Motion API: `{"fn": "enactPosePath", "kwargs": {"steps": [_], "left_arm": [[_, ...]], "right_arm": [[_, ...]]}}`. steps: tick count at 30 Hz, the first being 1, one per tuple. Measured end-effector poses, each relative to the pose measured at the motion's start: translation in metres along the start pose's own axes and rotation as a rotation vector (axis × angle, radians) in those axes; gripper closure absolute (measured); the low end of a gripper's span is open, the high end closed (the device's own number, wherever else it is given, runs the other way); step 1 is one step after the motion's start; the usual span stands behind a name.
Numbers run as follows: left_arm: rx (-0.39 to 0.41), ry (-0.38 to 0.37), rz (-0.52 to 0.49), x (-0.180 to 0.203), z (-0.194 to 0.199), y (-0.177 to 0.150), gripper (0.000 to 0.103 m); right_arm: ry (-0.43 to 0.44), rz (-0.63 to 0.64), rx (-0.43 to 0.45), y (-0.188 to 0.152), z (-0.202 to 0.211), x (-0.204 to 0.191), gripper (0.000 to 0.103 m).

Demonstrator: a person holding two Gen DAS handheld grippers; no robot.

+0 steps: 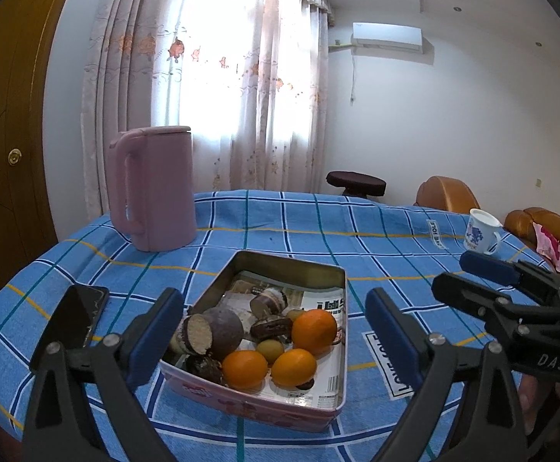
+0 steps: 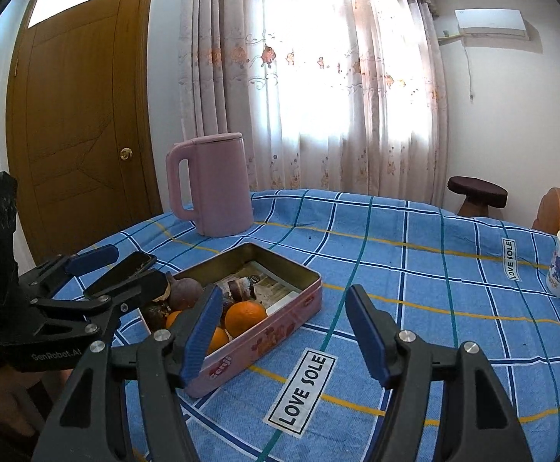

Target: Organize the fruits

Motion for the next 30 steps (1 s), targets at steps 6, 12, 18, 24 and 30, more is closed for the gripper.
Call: {"fn": "enactPosePath", "kwargs": {"steps": [6,12,18,24,30], "left_arm": [[-0.002,-0.002,0.000,0.001,-0.001,-0.001,0.005],[-0.004,0.000,-0.001,0.001,-0.001,-0.002,0.004],[0.001,0.002,-0.002,0.001,0.000,-0.001,0.002],[0.008,0.018,-0.002,-0.002,0.001,0.001,0.000],[0.025,0.004,-0.008,0.001,0.007,0.005,0.000]], "right_arm": [[-0.008,0.005,-0.004,-0.002,0.000,0.000,0.035],[-0.013,0.006,-0.005,-0.003,0.001,0.000,0.035],[-0.019,0.009,0.006,-0.002,0.005,-0.001,0.035],[-0.031,0.021,0.017,0.000,0.010,-0.001,0.035],[-0.052,0.027,0.037,0.002,0.016,0.004,0.035]]}}
Point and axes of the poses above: each gripper's, at about its wrist camera, not at the fingertips, and z roughly against the way its jaws point, x to its right, y to its top, the point moved 6 cm from there along -z, roughly the way its jaws point
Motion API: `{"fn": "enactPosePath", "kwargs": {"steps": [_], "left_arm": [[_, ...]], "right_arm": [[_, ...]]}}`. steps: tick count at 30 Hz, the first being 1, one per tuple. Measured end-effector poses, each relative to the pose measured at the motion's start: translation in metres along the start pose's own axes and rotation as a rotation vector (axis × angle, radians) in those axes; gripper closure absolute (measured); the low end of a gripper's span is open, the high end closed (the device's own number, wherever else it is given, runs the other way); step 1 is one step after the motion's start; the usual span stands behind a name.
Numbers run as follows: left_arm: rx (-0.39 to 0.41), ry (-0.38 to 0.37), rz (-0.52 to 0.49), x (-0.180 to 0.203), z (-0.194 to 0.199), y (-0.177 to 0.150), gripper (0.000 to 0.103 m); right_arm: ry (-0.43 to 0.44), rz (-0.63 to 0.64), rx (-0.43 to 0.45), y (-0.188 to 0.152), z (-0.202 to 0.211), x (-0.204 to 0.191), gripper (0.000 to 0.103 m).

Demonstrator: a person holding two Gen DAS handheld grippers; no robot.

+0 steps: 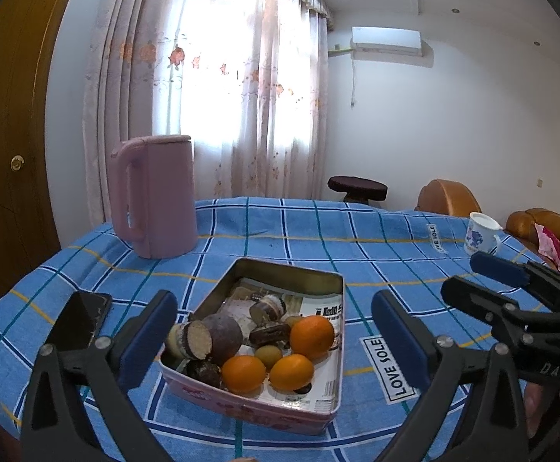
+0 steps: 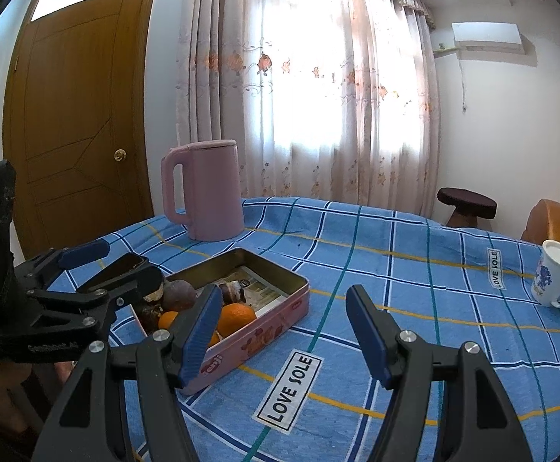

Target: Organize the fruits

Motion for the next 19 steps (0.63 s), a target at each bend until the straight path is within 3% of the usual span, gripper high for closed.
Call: {"fn": "enactPosePath", "kwargs": {"steps": [19], "left_arm": [[-0.045,-0.029,-0.011,0.012,-0.008,-0.006,0.000]], "right_arm": [[-0.026,0.002,-0.012,-0.006,0.000,0.011,0.035]]}}
Point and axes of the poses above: each gripper's, at about its wrist camera, not at the fingertips, and z roughly against the way its jaws point, x to its right, y to its top, the point moved 6 cm from there along -z, roughly the way its jaws point
